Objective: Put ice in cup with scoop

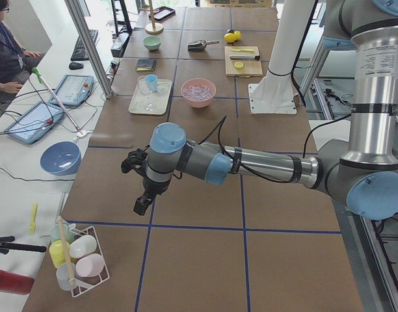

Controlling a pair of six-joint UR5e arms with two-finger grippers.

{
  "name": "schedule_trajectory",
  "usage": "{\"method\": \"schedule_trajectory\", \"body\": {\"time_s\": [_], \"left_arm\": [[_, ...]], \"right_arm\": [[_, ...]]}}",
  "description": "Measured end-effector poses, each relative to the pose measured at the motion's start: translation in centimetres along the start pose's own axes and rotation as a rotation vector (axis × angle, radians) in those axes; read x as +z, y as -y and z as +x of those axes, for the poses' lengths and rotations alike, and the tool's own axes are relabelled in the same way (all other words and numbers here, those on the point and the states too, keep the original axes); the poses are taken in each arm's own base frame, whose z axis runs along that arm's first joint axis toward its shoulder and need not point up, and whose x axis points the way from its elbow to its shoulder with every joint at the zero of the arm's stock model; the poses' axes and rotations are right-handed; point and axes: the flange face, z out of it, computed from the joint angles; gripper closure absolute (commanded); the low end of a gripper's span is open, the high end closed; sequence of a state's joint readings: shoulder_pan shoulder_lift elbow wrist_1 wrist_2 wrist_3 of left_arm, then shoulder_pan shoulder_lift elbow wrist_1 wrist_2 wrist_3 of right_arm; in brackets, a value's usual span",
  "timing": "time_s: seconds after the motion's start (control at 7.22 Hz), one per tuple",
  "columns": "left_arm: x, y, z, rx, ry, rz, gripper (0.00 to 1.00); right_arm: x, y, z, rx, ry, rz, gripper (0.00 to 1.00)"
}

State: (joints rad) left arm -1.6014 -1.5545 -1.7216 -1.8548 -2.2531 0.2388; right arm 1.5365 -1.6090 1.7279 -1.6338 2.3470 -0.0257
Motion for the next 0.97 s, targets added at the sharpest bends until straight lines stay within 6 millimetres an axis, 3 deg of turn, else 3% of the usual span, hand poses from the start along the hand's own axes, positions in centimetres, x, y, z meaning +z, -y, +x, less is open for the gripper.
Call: {"method": "schedule_trajectory", "body": {"time_s": [0.42,0.69,0.97], "left_arm": [[-0.3,1.6,3.0,0.067,-0.141,0.127,0.00],[2.5,4.8,9.1,0.230,-0.220,0.152,0.00],[3.3,9.5,14.8,0.372,-0.279,0.203,0.00]], "right_arm": [[-0.4,0.6,-2.1,-0.036,0.007,0.009,0.00],[-0.5,0.9,-4.5,-0.084,0.010,0.011,0.00],[-0.4,1.1,-5.8,-0.109,0.013,0.008,0.00]]}}
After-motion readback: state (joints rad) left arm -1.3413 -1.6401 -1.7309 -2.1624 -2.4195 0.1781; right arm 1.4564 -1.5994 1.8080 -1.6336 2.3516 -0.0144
